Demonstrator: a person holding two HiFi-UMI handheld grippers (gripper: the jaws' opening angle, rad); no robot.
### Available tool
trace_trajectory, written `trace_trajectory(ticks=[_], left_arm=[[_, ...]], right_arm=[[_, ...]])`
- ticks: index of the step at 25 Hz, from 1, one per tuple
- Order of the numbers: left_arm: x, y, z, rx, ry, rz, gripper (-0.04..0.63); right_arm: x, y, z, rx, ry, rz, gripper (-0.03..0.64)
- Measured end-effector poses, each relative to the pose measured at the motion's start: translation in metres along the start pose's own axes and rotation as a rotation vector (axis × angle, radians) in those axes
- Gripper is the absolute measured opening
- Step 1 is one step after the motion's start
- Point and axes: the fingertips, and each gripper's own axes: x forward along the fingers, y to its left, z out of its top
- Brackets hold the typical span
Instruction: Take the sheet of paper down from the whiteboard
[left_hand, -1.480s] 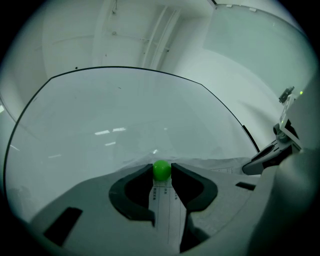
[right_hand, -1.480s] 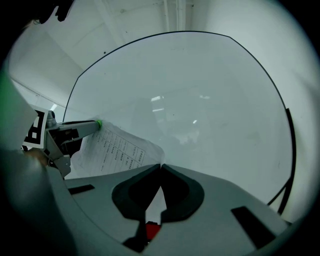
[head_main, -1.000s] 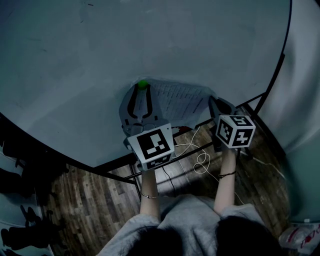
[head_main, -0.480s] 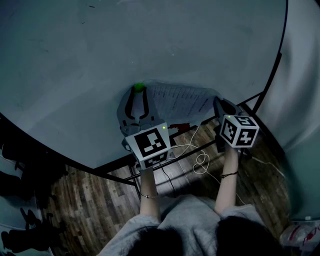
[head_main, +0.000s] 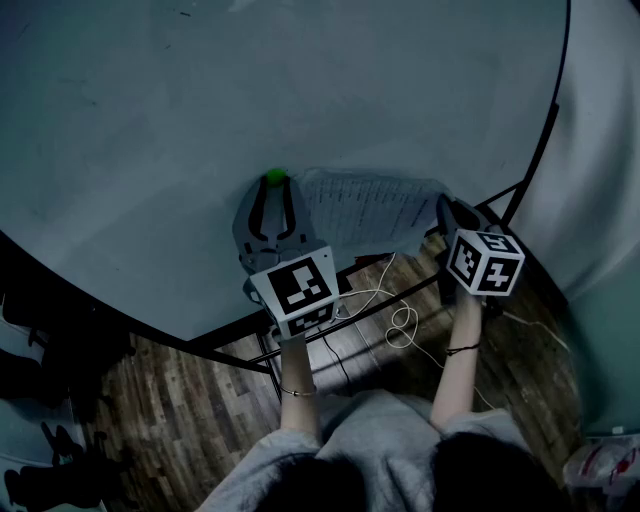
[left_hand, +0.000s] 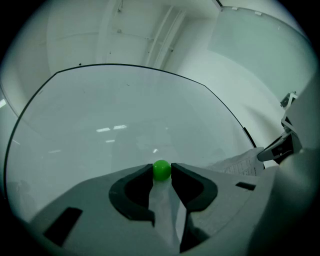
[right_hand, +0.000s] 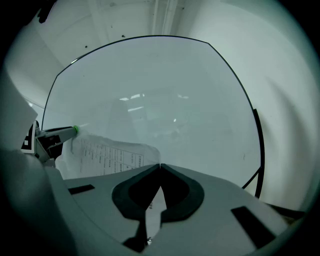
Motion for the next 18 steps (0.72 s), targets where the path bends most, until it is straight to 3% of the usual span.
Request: trace_trajectory(ticks=[9,18], left_arm=[[0.000,-0.004,0.001,0.015,-0.020,0.002,0.118],[-0.006,-0.008,-0.003,-0.044,-0.027,-0.053,0.118]], right_arm=[[-0.011,-0.002,0.009,-0.007,-0.031,0.005,-0.002],[-0.016,0.014,0.010,-0.034,-0.045,0.040,-0.002]])
